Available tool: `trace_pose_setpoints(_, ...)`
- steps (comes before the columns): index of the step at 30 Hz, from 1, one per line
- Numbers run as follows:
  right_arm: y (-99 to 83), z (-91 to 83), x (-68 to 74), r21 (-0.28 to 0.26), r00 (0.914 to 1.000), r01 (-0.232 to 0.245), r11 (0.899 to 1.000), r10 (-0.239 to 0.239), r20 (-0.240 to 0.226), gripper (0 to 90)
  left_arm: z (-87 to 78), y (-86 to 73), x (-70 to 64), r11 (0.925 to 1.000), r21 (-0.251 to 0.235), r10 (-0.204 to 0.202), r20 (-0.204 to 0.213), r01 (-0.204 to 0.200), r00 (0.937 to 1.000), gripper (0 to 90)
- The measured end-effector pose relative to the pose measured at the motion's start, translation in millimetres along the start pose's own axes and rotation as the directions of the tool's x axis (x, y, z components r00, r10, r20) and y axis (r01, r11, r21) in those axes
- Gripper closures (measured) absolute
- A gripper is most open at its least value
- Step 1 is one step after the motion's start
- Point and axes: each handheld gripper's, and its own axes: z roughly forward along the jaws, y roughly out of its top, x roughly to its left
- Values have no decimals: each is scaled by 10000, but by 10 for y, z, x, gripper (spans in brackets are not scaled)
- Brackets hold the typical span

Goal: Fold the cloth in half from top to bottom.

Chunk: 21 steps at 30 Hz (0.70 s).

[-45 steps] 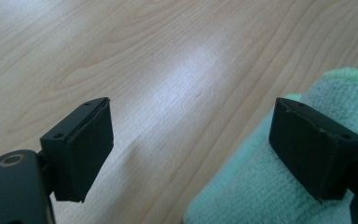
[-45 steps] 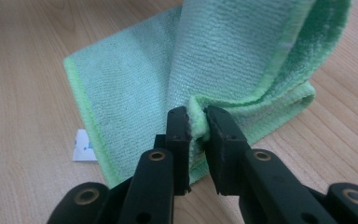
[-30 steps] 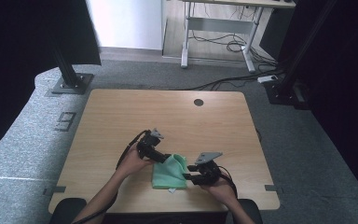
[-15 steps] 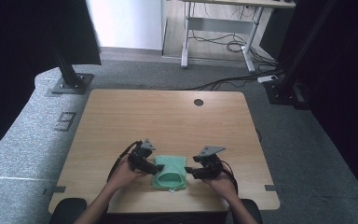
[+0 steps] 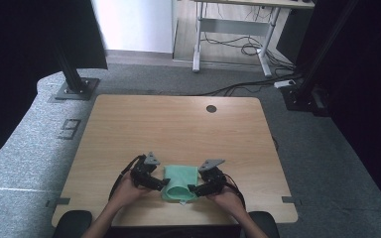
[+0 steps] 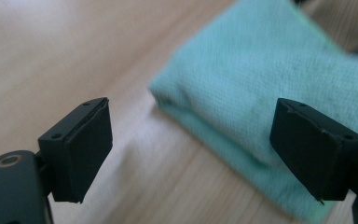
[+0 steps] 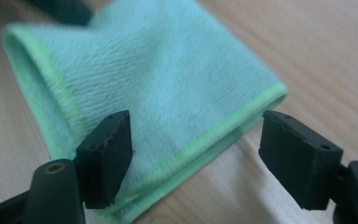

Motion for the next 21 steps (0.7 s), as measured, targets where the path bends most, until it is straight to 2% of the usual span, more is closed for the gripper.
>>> trace_pose_setpoints(4, -39, 41, 17, 156, 9999, 64, 9999, -66, 115, 246, 57, 179, -16, 9993, -333, -170, -95, 167, 9998, 128)
trace_pose_setpoints(7, -42, 39, 28, 189, 9996, 183, 9997, -187, 214, 246, 195, 204, -10, 10000, 76, -49, -273, 51, 9996, 130)
trace_pose_setpoints(10, -67, 29, 29, 215, 9994, 149, 9997, -156, 315, 244, 251, 109, -33, 9991, 414, 7, -201, 2, 9998, 130)
trace_pose_setpoints(13, -97, 27, 4, 202, 9997, -75, 9998, 71, 223, 236, 211, -4, -54, 9984, 557, -12, -130, 19, 9999, 133)
trace_pose_setpoints(18, -85, 41, 13, 317, 9994, -50, 9995, 39, 348, 226, 114, -155, -98, 9984, 565, -67, -87, 72, 9999, 137)
trace_pose_setpoints(21, -89, 49, -3, 333, 9993, -235, 9992, 225, 306, 216, 79, -196, -132, 9983, 584, 33, -140, -25, 9999, 137)
